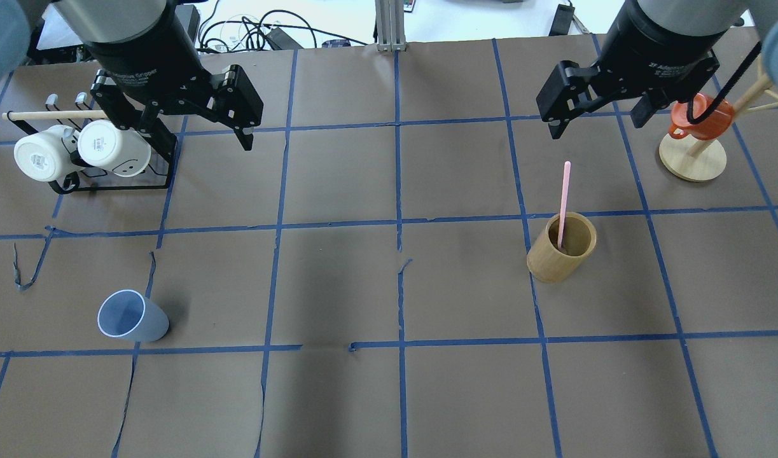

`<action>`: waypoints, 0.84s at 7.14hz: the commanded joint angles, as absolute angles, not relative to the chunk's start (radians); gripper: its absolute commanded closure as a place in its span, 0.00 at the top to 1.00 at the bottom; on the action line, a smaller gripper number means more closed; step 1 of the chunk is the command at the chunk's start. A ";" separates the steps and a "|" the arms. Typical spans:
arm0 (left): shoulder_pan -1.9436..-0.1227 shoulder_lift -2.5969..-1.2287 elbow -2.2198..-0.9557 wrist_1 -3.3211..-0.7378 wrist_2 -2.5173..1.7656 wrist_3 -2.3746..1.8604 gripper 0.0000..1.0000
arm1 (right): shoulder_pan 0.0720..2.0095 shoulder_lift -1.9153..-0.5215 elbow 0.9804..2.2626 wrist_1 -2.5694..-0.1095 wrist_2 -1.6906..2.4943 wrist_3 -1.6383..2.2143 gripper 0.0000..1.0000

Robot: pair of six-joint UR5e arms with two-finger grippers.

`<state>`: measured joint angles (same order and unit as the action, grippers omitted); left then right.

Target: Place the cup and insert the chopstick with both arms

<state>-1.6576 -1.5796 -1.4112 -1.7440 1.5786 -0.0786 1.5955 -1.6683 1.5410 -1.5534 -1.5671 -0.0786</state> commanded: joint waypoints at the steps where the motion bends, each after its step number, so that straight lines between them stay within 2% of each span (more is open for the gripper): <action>1: -1.657 -1.582 -1.411 -1.743 1.577 -0.081 1.00 | 1.595 -1.671 1.543 -1.554 -1.568 -0.080 1.00; 6: -1.654 -1.589 -1.413 -1.743 1.578 -0.081 1.00 | 1.595 -1.670 1.542 -1.549 -1.572 -0.077 1.00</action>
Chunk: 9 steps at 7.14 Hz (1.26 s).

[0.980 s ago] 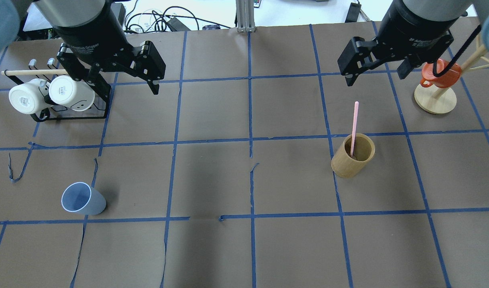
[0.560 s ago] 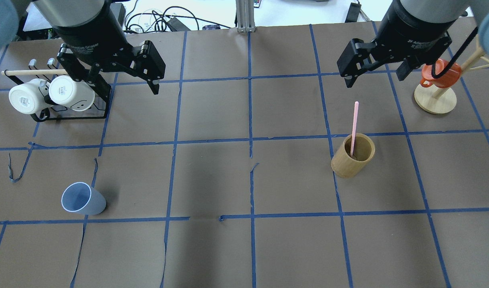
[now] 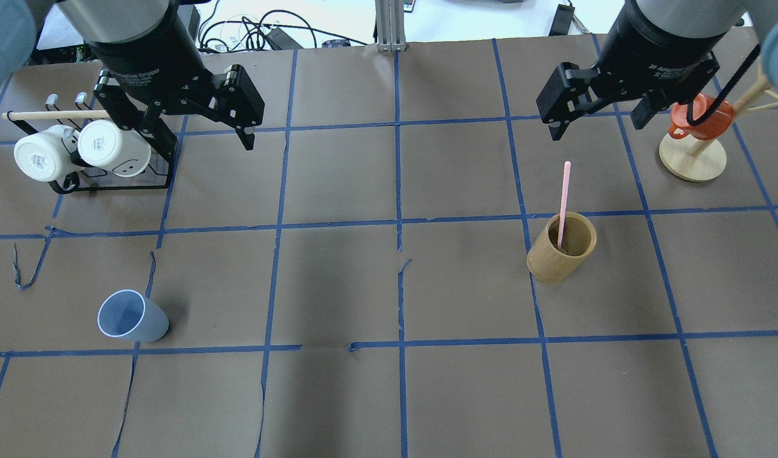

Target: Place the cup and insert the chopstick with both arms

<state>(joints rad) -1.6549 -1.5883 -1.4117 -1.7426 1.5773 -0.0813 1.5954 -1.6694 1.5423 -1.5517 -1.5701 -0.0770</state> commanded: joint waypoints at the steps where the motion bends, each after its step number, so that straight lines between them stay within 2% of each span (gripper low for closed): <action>1: -1.652 -1.589 -1.413 -1.743 1.578 -0.081 1.00 | 1.595 -1.671 1.542 -1.549 -1.574 -0.077 1.00; 5: -1.634 -1.585 -1.433 -1.744 1.586 -0.069 1.00 | 1.591 -1.629 1.522 -1.485 -1.568 -0.090 1.00; 8: -1.539 -1.520 -1.596 -1.737 1.591 0.096 1.00 | 1.586 -1.401 1.424 -1.479 -1.620 -0.084 1.00; 9: -1.447 -1.505 -1.682 -1.735 1.592 0.218 0.93 | 1.586 -1.356 1.425 -1.483 -1.621 -0.081 1.00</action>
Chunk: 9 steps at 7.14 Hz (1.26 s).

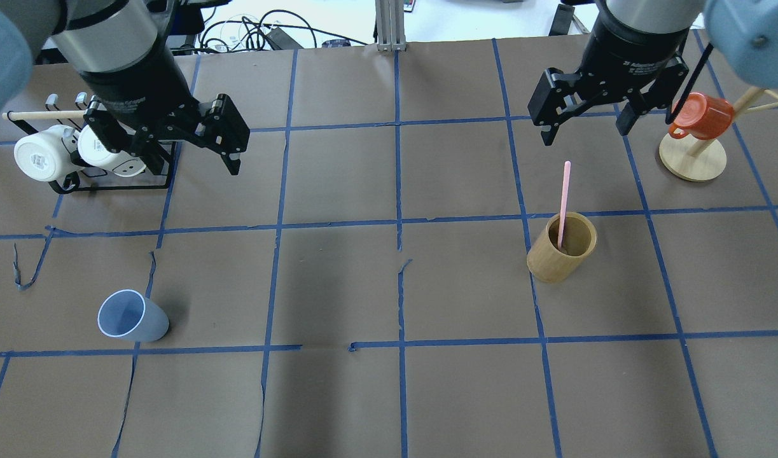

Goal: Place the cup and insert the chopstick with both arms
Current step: 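Lower left gripper onto blue cup while right gripper descends to pink chopstick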

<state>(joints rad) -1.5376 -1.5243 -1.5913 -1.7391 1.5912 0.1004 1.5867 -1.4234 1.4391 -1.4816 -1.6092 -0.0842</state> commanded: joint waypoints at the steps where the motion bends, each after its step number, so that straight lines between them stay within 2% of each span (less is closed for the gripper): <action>1: -1.396 -1.497 -1.788 -1.654 1.615 0.247 0.90 | 1.585 -1.318 1.442 -1.482 -1.621 -0.084 1.00; 4: -1.361 -1.480 -2.099 -1.278 1.722 0.330 0.90 | 1.531 -1.313 1.569 -1.496 -1.629 -0.089 1.00; 6: -1.293 -1.483 -2.210 -1.136 1.755 0.375 0.87 | 1.516 -1.305 1.585 -1.502 -1.612 -0.072 0.99; 7: -1.257 -1.483 -2.250 -1.125 1.764 0.377 0.87 | 1.516 -1.289 1.572 -1.511 -1.609 -0.071 0.93; 8: -1.247 -1.486 -2.273 -1.106 1.766 0.373 0.87 | 1.517 -1.272 1.548 -1.544 -1.612 -0.064 0.93; 9: -1.247 -1.489 -2.281 -1.098 1.766 0.370 0.65 | 1.517 -1.249 1.520 -1.543 -1.609 -0.064 0.91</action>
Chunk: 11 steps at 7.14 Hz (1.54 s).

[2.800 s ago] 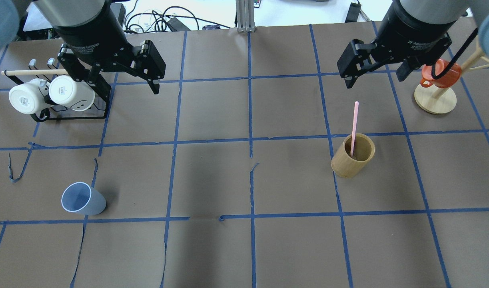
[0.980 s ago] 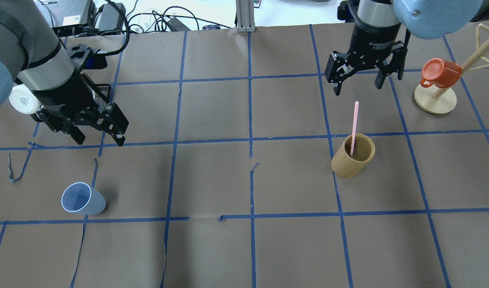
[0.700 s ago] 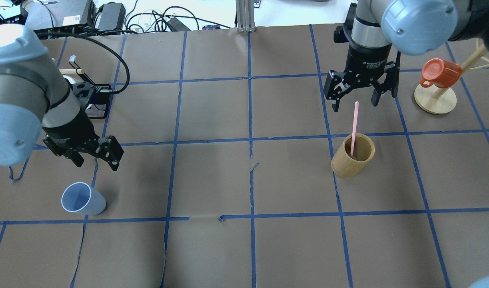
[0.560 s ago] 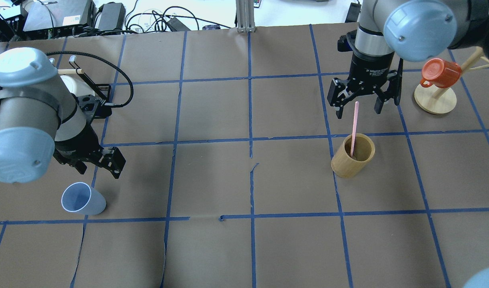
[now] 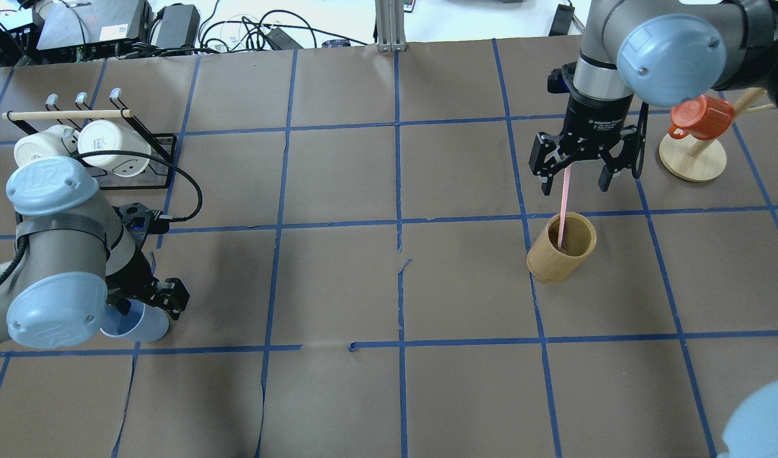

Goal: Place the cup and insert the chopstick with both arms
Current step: 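Lower left gripper onto blue cup while right gripper descends to pink chopstick, then carry blue cup to table center with left gripper while right lifts chopstick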

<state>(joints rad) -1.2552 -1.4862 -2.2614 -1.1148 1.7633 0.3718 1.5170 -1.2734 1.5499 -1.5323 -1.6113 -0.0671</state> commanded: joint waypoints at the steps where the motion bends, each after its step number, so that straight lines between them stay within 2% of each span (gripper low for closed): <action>1: -1.247 -1.488 -2.276 -1.098 1.764 0.376 0.11 | 1.517 -1.244 1.517 -1.540 -1.611 -0.064 0.89; 2: -1.247 -1.488 -2.273 -1.097 1.764 0.380 0.00 | 1.522 -1.246 1.529 -1.520 -1.614 -0.064 0.76; 5: -1.255 -1.482 -2.247 -1.056 1.764 0.358 0.00 | 1.525 -1.258 1.536 -1.479 -1.618 -0.066 0.46; 7: -1.320 -1.494 -2.131 -1.179 1.717 0.126 0.00 | 1.534 -1.258 1.531 -1.482 -1.614 -0.066 0.18; 8: -1.397 -1.511 -2.041 -1.268 1.680 0.015 0.00 | 1.534 -1.258 1.528 -1.483 -1.615 -0.066 0.10; 9: -1.482 -1.543 -1.964 -1.313 1.592 -0.170 0.00 | 1.534 -1.256 1.528 -1.485 -1.611 -0.066 0.09; 10: -1.573 -1.581 -1.922 -1.305 1.553 -0.310 0.00 | 1.534 -1.258 1.528 -1.485 -1.611 -0.066 0.00; 11: -1.645 -1.630 -1.884 -1.292 1.548 -0.434 0.00 | 1.534 -1.258 1.528 -1.483 -1.611 -0.066 0.00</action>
